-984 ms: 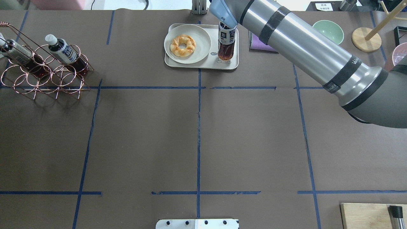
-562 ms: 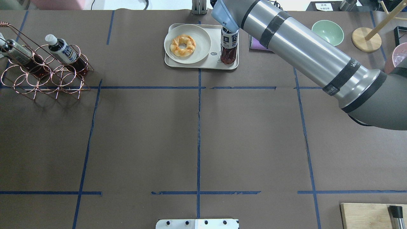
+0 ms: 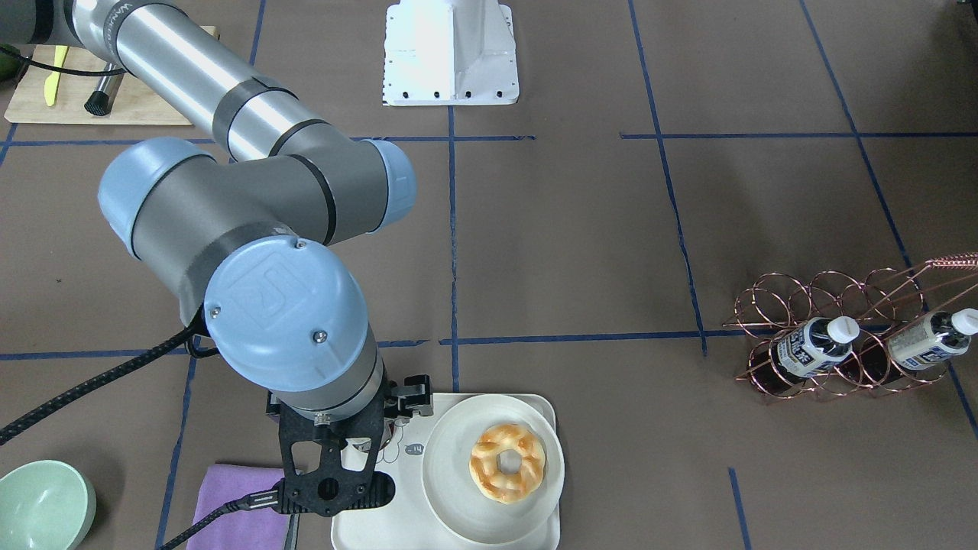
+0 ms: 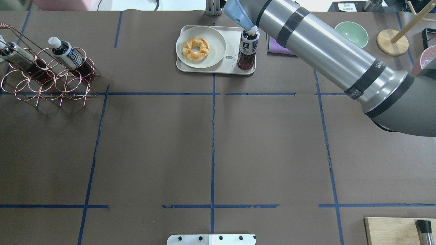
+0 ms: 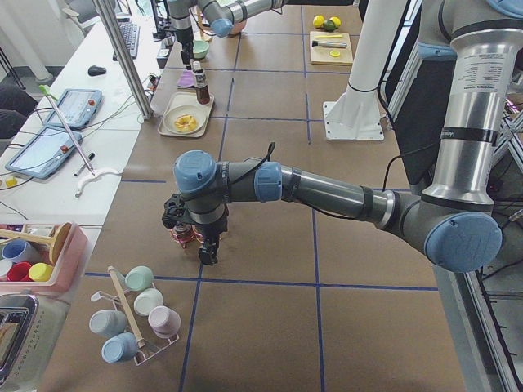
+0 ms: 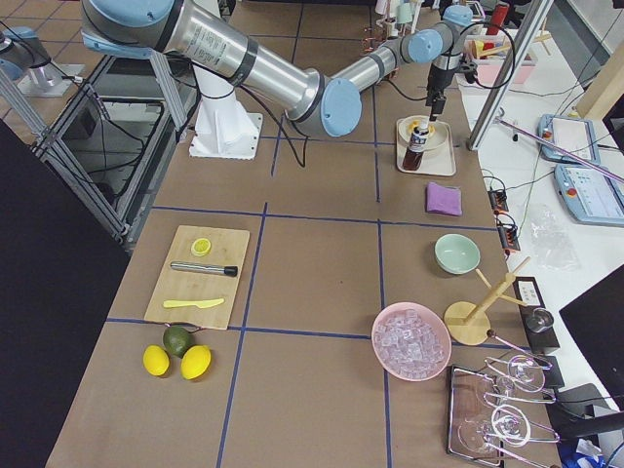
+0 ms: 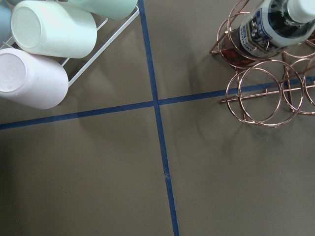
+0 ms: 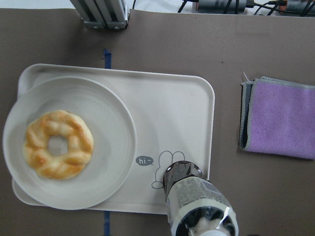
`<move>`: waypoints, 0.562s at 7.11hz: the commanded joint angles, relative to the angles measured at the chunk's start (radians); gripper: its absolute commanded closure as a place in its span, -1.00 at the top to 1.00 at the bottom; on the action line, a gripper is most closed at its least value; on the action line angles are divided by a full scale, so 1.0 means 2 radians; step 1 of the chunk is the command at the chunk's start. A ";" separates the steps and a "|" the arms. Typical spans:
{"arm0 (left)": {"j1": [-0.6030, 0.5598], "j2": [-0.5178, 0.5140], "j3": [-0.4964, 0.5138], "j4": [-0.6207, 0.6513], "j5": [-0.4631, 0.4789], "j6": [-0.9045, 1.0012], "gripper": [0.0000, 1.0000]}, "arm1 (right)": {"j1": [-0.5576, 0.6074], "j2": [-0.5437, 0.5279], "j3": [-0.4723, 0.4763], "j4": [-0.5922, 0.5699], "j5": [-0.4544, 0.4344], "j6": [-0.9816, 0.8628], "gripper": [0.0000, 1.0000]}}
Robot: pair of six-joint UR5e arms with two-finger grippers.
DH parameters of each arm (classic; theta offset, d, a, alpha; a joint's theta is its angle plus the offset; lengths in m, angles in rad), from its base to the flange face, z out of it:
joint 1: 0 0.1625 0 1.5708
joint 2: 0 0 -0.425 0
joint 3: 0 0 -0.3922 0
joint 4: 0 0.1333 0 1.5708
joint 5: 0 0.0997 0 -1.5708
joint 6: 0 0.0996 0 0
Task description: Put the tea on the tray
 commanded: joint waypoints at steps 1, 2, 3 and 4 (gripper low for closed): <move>0.000 0.000 0.004 0.000 0.000 0.001 1.00 | 0.022 0.005 0.040 -0.043 0.027 -0.003 0.97; 0.000 0.000 0.004 0.000 0.000 0.001 1.00 | 0.028 -0.012 0.072 -0.074 0.028 -0.012 0.98; 0.000 0.001 0.006 0.000 0.001 0.002 1.00 | 0.029 -0.065 0.139 -0.097 0.028 -0.035 0.98; 0.000 0.002 0.007 0.000 0.002 0.002 1.00 | 0.040 -0.130 0.214 -0.113 0.029 -0.069 0.98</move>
